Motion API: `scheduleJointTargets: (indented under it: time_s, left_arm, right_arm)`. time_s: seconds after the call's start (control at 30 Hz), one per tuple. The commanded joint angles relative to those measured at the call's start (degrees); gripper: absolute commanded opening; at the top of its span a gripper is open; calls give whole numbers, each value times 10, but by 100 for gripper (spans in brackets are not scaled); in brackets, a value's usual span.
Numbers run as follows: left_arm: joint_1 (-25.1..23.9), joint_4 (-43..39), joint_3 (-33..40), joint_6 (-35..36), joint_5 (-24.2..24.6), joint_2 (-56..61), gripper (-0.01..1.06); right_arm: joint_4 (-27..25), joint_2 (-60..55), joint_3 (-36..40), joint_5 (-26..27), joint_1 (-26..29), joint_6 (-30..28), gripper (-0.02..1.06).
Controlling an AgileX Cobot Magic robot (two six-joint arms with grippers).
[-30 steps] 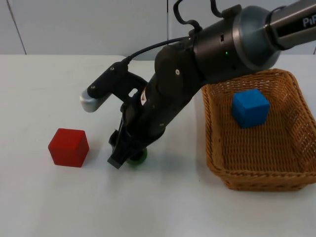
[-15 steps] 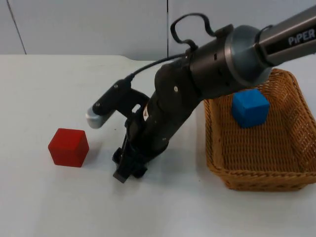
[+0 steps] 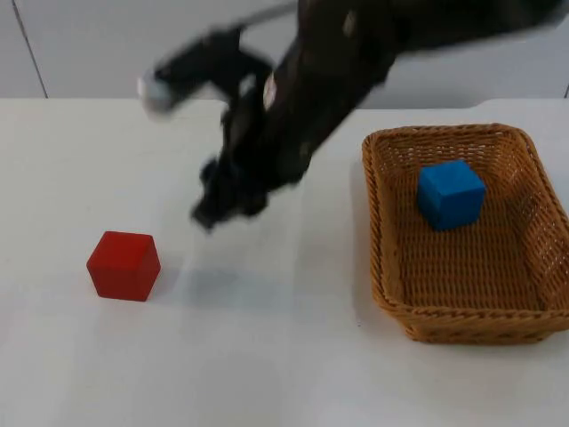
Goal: Place all geometric objects except the red cube into the basket.
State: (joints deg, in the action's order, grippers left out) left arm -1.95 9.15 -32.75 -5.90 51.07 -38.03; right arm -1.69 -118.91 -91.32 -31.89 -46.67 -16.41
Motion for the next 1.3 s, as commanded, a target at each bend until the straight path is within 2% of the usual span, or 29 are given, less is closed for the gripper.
scheduleJointTargets:
  time_s: [0.0, 0.13, 0.3, 0.43, 0.5, 0.53, 0.6, 0.63, 0.77, 0.87, 0.9, 1.0, 1.03, 1.2, 1.27]
  left_arm:
    - [-1, 8, 1, 2, -4, 4, 105]
    - [-1, 8, 1, 2, -4, 4, 105]
    - [-1, 8, 1, 2, -4, 4, 105]
    - [-1, 8, 1, 2, -5, 4, 105]
    - [-1, 8, 1, 2, -5, 4, 105]
    - [-1, 8, 1, 2, -5, 4, 105]
    - [-1, 8, 1, 2, -5, 4, 105]
    - [-1, 8, 1, 2, -5, 4, 105]
    - [-1, 8, 1, 2, -5, 4, 105]
    - [-1, 8, 1, 2, -6, 4, 105]
    - [-1, 8, 1, 2, -6, 4, 105]
    - [-1, 9, 1, 2, -8, 4, 105]
    - [-1, 9, 1, 2, -8, 4, 105]
    - [-1, 9, 1, -3, -8, 4, 105]
    - [-1, 9, 1, -3, -8, 4, 105]
  right_arm:
    - [5, 63, 1, -48, 2, 10, 0]
    - [17, 133, 26, -73, 2, 27, 0]
    - [49, 203, 87, -77, 2, 49, 0]
    - [109, 234, 145, -77, 2, 102, 0]
    - [155, 239, 177, -77, 3, 152, 0]
    - [155, 239, 177, -77, 3, 152, 0]
    - [200, 239, 207, -76, 9, 201, 0]
    - [206, 239, 231, -67, 19, 223, 0]
    - [203, 239, 262, -62, 51, 243, 0]
    - [203, 239, 303, -41, 97, 264, 0]
    - [203, 239, 303, -41, 97, 264, 0]
    - [190, 238, 337, 11, 127, 264, 0]
    - [190, 238, 337, 11, 127, 264, 0]
    - [190, 238, 394, 108, 176, 290, 0]
    - [190, 238, 403, 119, 183, 290, 0]
